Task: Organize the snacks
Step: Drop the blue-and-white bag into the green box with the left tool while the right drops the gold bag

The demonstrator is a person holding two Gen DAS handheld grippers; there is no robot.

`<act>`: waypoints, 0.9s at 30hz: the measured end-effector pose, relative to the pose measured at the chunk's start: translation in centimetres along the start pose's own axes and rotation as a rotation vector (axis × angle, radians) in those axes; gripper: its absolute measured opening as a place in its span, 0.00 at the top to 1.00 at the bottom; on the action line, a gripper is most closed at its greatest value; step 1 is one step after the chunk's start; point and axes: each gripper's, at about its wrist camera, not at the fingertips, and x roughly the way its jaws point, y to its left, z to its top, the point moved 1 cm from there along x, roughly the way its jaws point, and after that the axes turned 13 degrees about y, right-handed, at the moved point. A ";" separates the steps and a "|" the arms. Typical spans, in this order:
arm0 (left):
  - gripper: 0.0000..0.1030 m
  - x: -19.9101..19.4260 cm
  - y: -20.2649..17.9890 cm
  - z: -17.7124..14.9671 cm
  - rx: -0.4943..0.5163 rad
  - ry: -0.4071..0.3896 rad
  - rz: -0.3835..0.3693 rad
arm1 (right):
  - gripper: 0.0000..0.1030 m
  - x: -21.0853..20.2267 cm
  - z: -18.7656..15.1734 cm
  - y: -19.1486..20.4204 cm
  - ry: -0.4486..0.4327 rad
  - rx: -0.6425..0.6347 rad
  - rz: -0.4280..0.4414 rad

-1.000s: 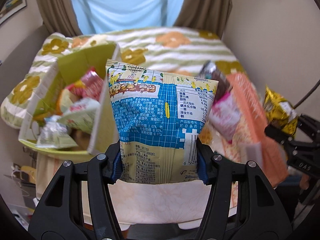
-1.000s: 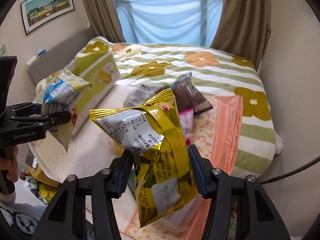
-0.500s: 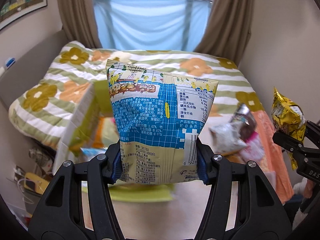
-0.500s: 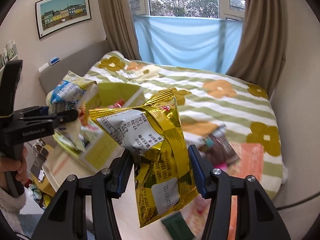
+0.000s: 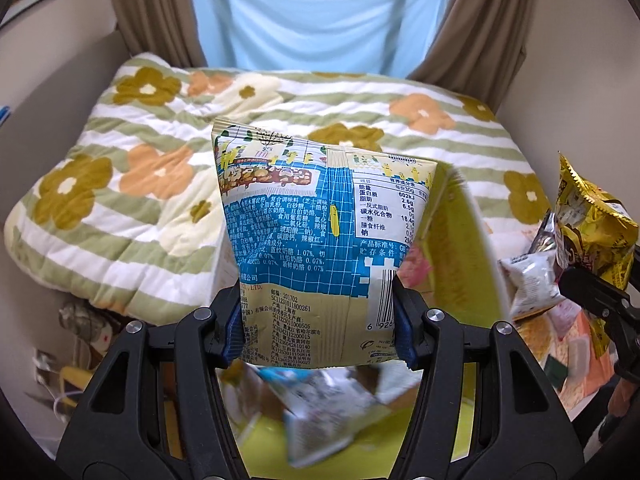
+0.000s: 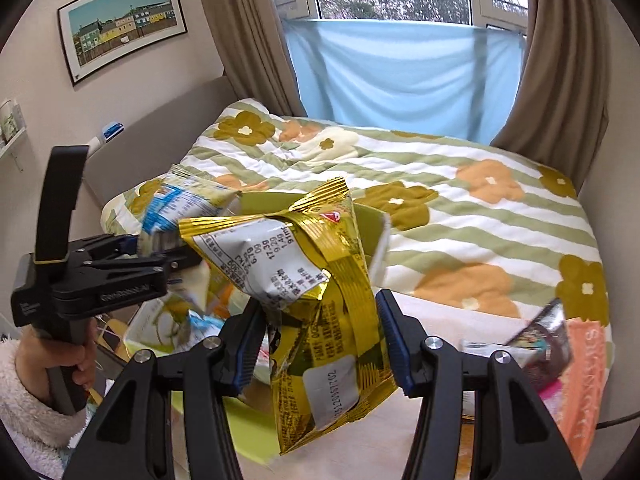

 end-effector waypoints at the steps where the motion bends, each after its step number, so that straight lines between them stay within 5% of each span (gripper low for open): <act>1: 0.47 0.5 0.5 0.3 0.008 0.015 -0.012 | 0.51 0.6 0.4 0.6 0.005 0.009 -0.003; 4: 0.46 1.7 1.7 0.9 0.026 0.039 -0.041 | 0.51 1.9 1.0 1.8 0.025 0.042 -0.005; 7: 0.33 2.7 1.9 1.3 0.067 0.067 -0.080 | 0.51 2.9 1.0 2.7 0.052 0.057 -0.015; 9: 0.01 3.1 1.8 1.3 0.079 0.080 -0.084 | 0.51 3.6 1.0 3.0 0.073 0.067 -0.021; 27: 0.00 0.4 3.3 -3.5 0.007 0.040 -0.035 | 0.51 4.7 -1.2 4.1 0.131 0.055 0.061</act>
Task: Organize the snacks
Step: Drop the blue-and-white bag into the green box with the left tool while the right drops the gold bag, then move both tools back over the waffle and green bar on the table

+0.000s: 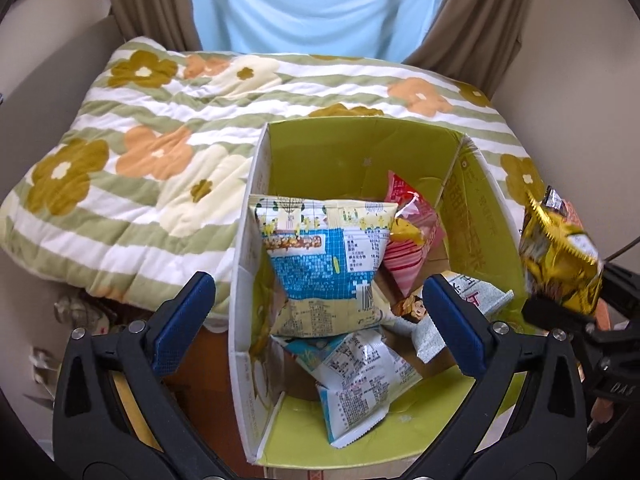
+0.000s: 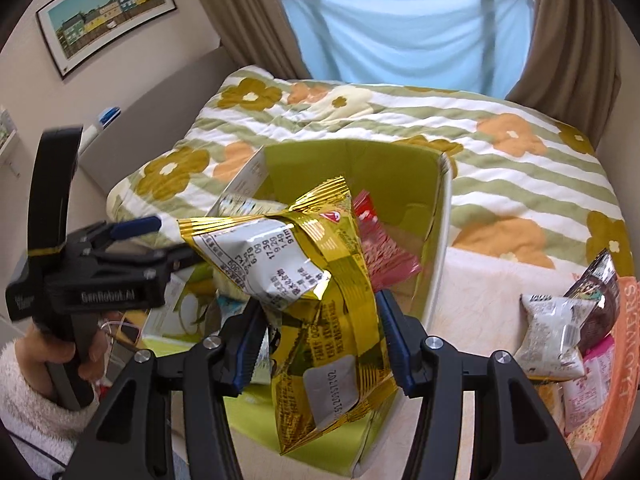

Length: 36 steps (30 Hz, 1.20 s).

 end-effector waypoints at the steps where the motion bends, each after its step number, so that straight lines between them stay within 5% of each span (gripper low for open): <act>1: 0.00 -0.1 0.0 -0.2 -0.002 0.002 -0.004 | 0.51 0.1 -0.3 0.1 0.002 -0.001 0.006; 4: 0.00 -0.6 0.1 -1.0 -0.013 -0.005 -0.017 | 0.42 0.4 -1.0 0.2 0.006 0.004 0.055; 6: 0.00 -0.9 0.3 -1.3 -0.022 -0.003 -0.021 | 0.14 0.1 -1.4 0.5 -0.032 -0.001 0.076; 8: 0.00 -1.0 0.5 -1.7 -0.028 -0.004 -0.026 | 0.08 -0.5 -1.8 0.8 -0.069 -0.013 0.082; 26: 0.00 -1.9 -0.2 -3.1 0.048 -0.025 -0.075 | 0.08 -2.6 -4.0 1.6 -0.145 0.055 0.032; 36: 0.00 -4.4 -4.0 -3.7 0.055 -0.076 -0.072 | 0.08 -5.7 -5.8 -0.2 -0.208 0.062 0.027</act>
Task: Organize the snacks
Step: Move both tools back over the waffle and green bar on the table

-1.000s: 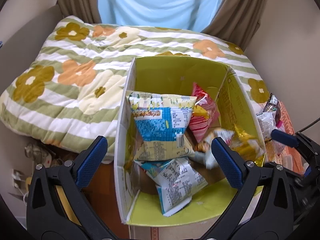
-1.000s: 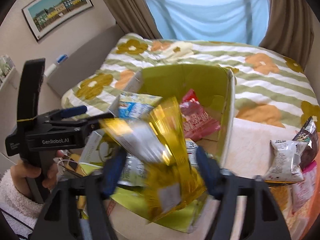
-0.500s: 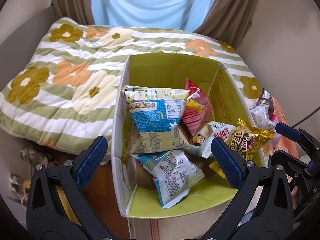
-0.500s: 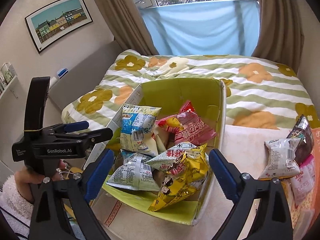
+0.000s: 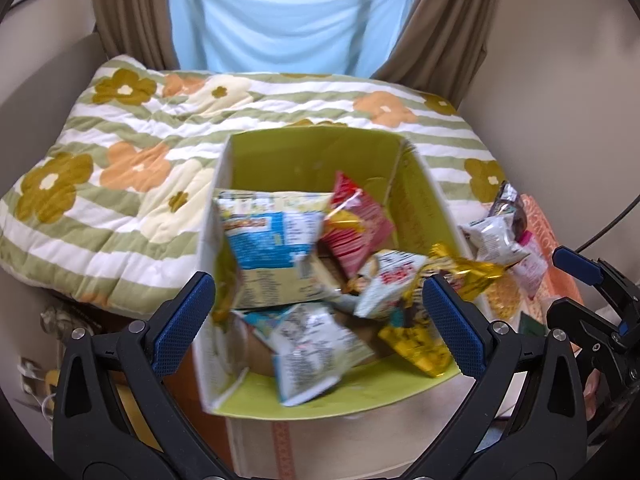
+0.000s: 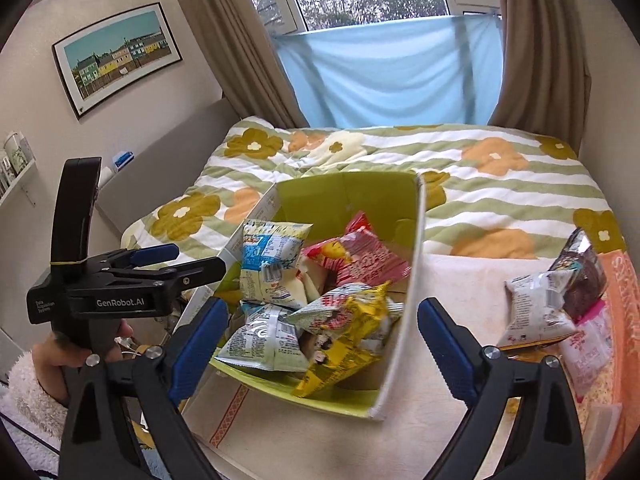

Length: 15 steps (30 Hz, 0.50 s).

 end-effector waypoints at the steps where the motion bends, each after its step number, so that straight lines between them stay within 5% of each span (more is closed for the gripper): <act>1: 0.00 -0.2 -0.9 -0.1 -0.001 -0.005 -0.001 | 0.08 -0.5 -0.2 -0.5 -0.007 0.000 0.002; 15: 0.00 0.9 -17.0 -1.3 0.057 0.019 -0.037 | 0.08 -9.8 -5.1 -11.7 0.002 0.007 -0.079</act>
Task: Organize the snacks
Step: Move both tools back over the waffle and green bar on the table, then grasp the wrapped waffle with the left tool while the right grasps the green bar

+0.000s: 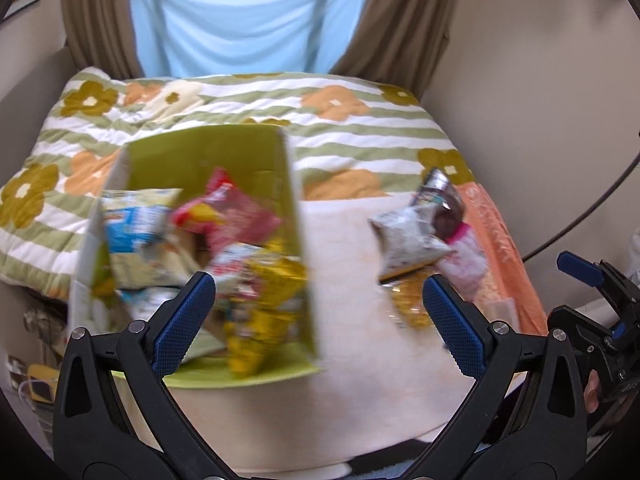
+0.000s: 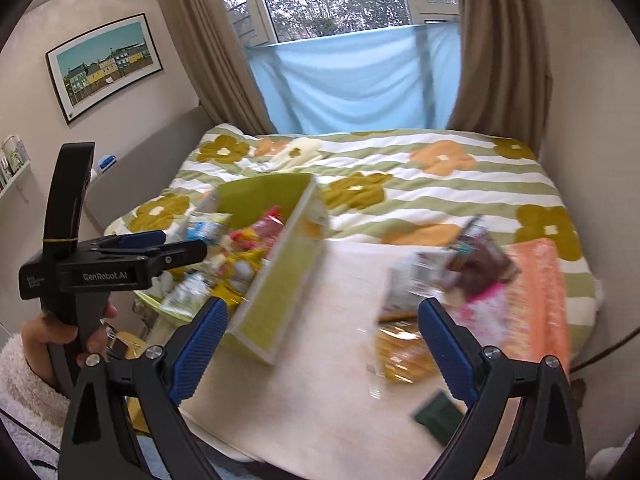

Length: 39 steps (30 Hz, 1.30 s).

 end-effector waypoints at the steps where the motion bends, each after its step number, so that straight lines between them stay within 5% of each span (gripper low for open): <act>1: 0.00 0.3 -0.9 -0.1 0.008 0.006 0.001 | 0.08 -0.4 -0.4 -1.0 0.008 -0.002 -0.007; 14: 0.00 9.8 -12.4 -1.7 0.225 0.182 -0.016 | 0.08 0.9 -6.0 -10.2 0.175 -0.061 -0.081; 23: 0.00 17.2 -16.4 -2.5 0.556 0.312 -0.010 | 0.08 6.1 -9.0 -11.1 0.295 -0.133 -0.063; 39: 0.00 24.7 -17.1 -0.5 0.626 0.401 -0.011 | 0.14 12.9 -10.9 -11.2 0.455 -0.242 -0.064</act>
